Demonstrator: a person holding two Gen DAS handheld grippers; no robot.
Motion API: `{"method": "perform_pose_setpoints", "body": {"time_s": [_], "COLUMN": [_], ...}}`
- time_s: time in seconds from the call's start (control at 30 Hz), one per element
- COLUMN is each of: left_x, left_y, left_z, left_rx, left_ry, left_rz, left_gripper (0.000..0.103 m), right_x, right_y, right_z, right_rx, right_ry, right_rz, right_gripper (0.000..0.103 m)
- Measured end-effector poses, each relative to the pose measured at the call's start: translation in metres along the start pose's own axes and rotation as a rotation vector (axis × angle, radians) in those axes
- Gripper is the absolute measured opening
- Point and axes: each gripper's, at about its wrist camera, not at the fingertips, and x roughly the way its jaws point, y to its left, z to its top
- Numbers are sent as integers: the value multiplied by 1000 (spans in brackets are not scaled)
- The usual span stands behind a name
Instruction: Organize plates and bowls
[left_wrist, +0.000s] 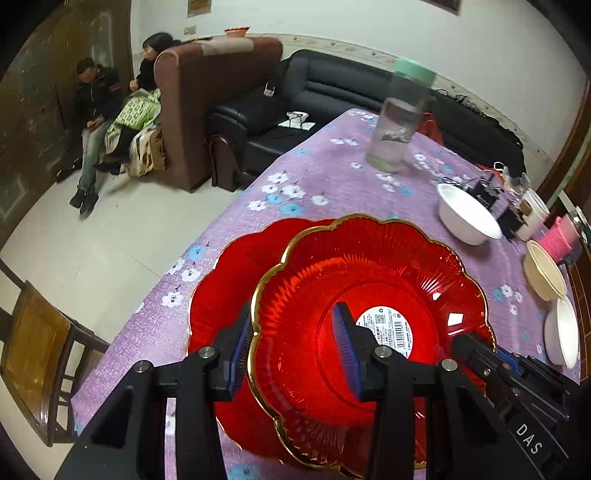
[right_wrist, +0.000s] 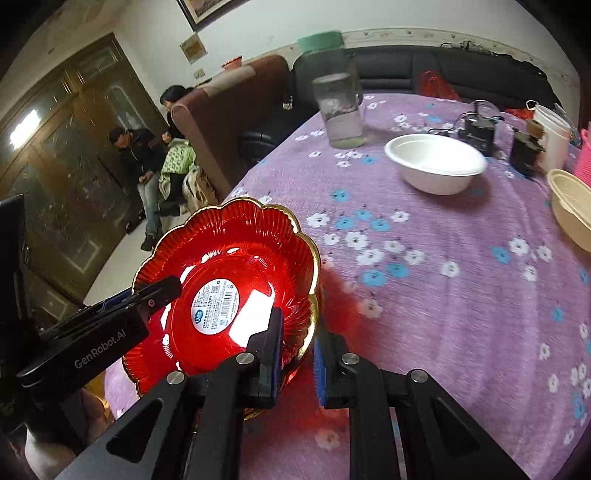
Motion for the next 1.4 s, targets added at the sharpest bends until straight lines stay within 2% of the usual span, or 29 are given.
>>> {"method": "perform_pose_setpoints", "body": {"time_s": [0.27,0.47,0.5,0.67,0.83,0.97,1.07,1.13,1.2,1.27,1.33,1.4], "left_x": [21,12,8,-13,-38,-65,-87,-104,-115,-121,-121,-119], "left_y": [4,11,12,14,17,10,-7,-26,-47,-66,-87,-110], "left_z": [2,0,0,-4,-11,-22,-34,-46,-59,-72,-83,-92], "left_rx": [-10,-44,-48,-62,-86,-78,-66,-55,-29,2,42,111], "left_ry": [22,-1,-12,-61,-102,-155,-228,-299,-344,-359,-333,-302], "left_rz": [-6,-66,-68,-81,-99,-98,-44,68,125,90,26,4], "left_gripper": [42,60,61,63,65,75,87,95,99,99,99,99], "right_x": [23,20,20,17,2,-27,-52,-68,-78,-85,-93,-106], "right_y": [-1,9,12,18,15,4,-10,-21,-38,-58,-75,-91], "right_z": [5,2,1,-1,-1,-8,-20,-33,-46,-60,-71,-84], "right_rx": [2,-40,-56,-94,-101,-70,-39,-19,29,102,170,227], "right_ry": [27,-17,-26,-65,-111,-160,-205,-249,-284,-289,-290,-312], "right_rz": [-38,-80,-87,-127,-136,-124,-111,-124,-143,-139,-120,-107], "right_gripper": [17,19,21,55,60,63,66,70,71,71,71,71]}}
